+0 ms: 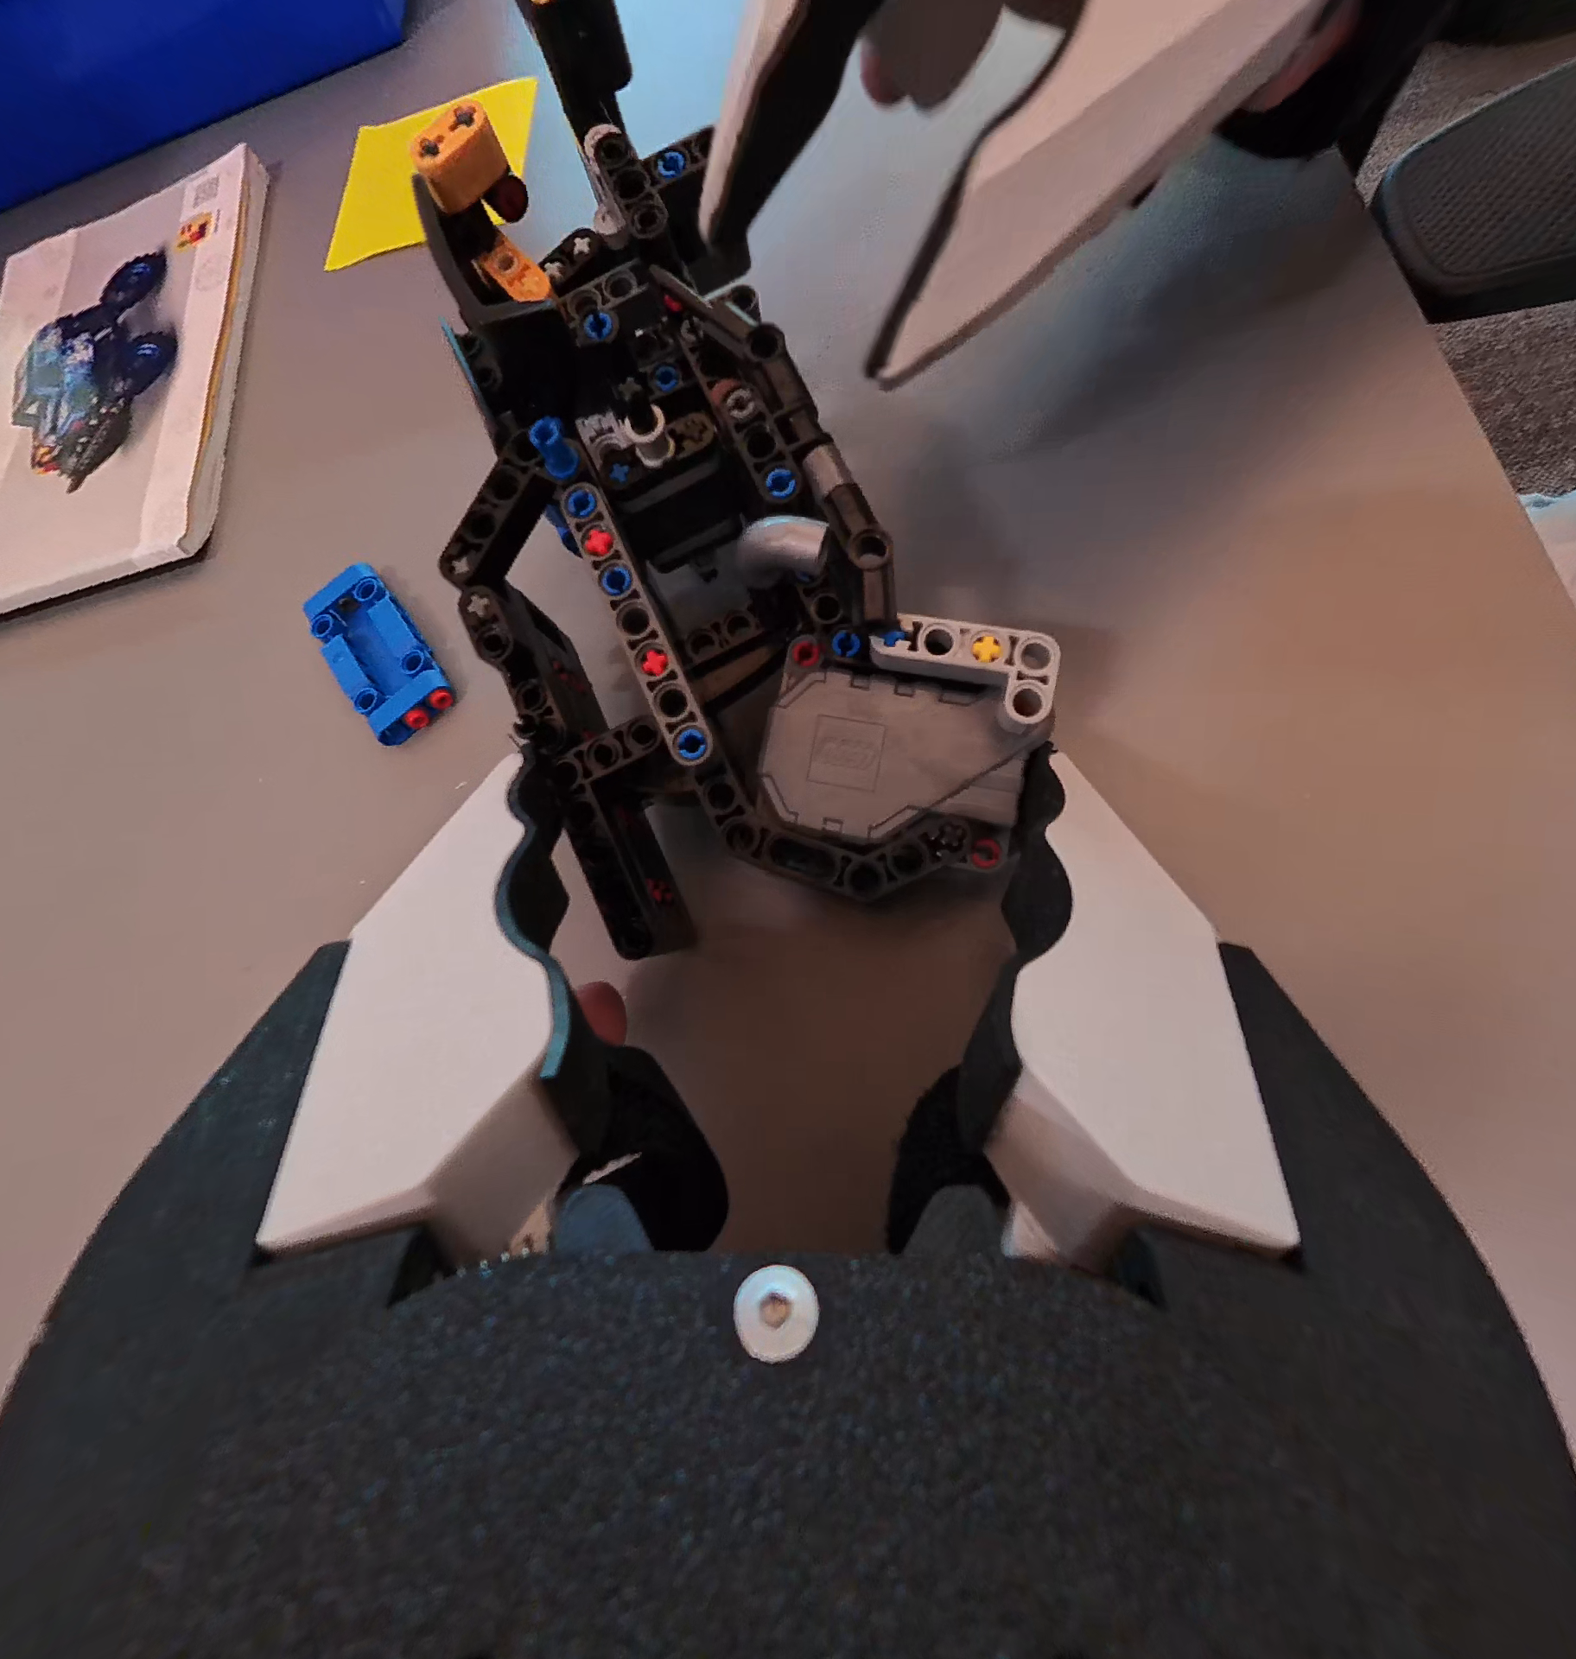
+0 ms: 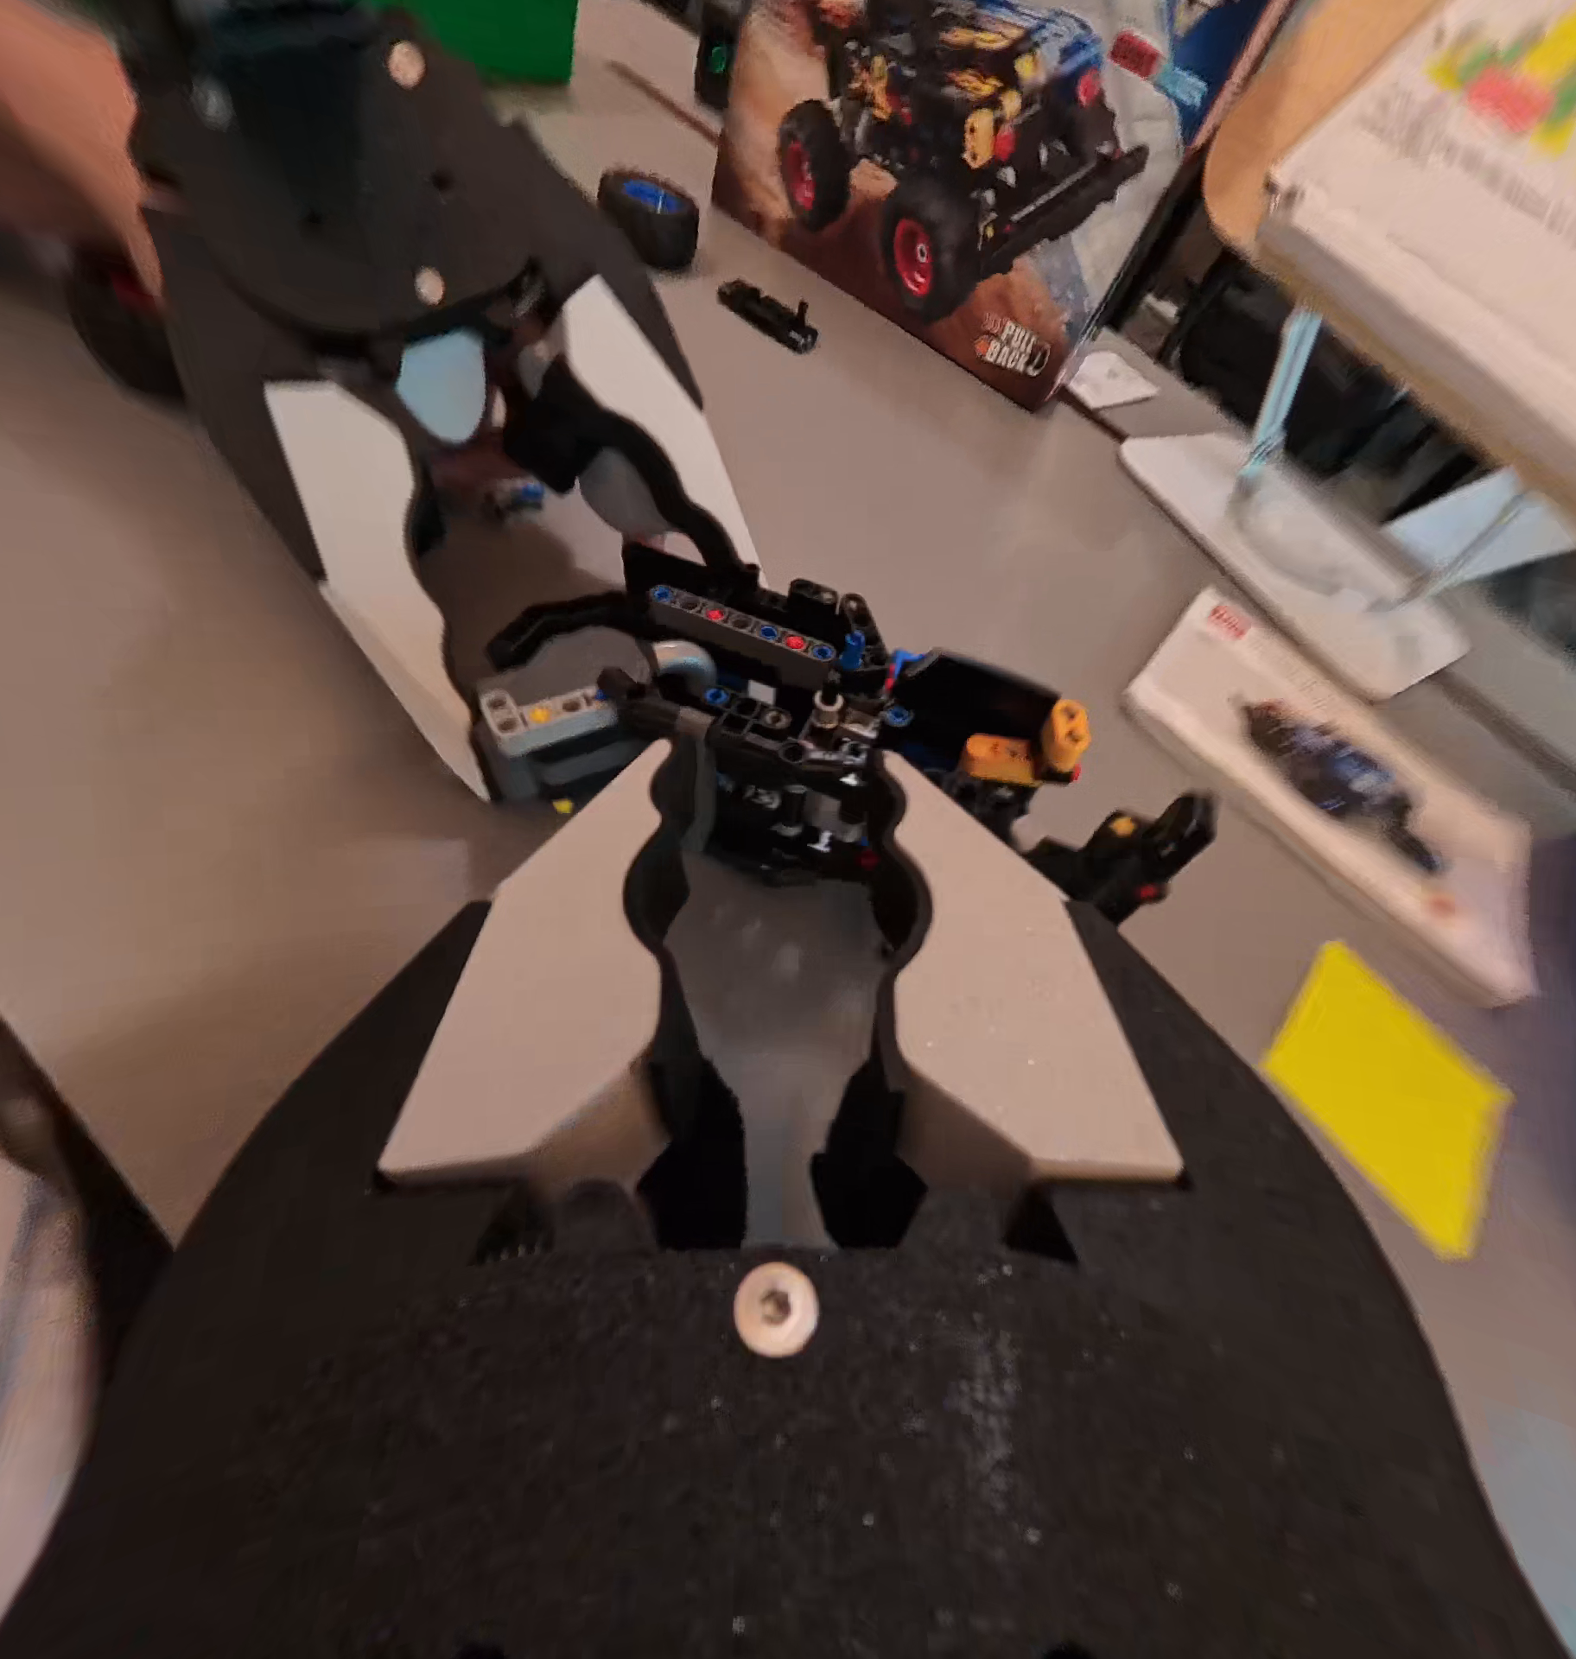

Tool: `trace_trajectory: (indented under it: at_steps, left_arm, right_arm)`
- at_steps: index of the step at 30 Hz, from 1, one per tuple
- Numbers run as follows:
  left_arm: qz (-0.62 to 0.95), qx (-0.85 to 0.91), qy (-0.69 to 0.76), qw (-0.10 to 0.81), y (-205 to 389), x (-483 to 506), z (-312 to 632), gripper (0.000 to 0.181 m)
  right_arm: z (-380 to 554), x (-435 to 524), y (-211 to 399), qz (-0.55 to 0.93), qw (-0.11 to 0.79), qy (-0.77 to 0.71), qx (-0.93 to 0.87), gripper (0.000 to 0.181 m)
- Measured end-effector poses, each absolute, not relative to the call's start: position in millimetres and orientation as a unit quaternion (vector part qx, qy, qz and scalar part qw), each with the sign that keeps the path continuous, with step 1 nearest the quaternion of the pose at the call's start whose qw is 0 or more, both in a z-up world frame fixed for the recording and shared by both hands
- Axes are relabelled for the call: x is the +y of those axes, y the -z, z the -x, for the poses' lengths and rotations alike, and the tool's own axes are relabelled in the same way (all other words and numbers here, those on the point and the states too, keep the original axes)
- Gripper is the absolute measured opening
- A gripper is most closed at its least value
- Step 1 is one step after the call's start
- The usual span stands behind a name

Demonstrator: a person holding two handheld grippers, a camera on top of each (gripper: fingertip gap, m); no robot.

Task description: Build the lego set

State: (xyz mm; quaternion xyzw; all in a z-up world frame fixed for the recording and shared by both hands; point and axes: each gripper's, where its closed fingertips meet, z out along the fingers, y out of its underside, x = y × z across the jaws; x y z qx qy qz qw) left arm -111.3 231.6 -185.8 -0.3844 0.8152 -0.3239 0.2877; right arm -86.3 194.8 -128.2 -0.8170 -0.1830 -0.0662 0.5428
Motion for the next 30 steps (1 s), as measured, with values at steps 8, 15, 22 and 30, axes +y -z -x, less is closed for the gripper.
trace_trajectory:
  at_steps: [8, 15, 22, 30]
  left_arm:
    - [0.365, 0.823, 0.33, 0.283, 185.6, 225.0, 113.7, 0.1]
    - [0.37, 0.822, 0.328, 0.281, 186.0, 224.4, 115.7, 0.1]
    - [0.374, 0.821, 0.324, 0.283, 186.3, 224.7, 117.1, 0.099]
    - [0.388, 0.816, 0.32, 0.285, 186.5, 235.4, 115.7, 0.086]
  right_arm:
    - [79.2, 203.1, 145.5, 0.736, 0.39, 0.316, -0.454, 0.025]
    - [86.5, 202.2, 142.2, 0.616, 0.322, 0.427, -0.578, 0.014]
    - [84.6, 201.2, 141.3, 0.607, 0.352, 0.435, -0.564, 0.014]
    - [68.7, 202.7, 141.3, 0.632, 0.358, 0.431, -0.536, 0.013]
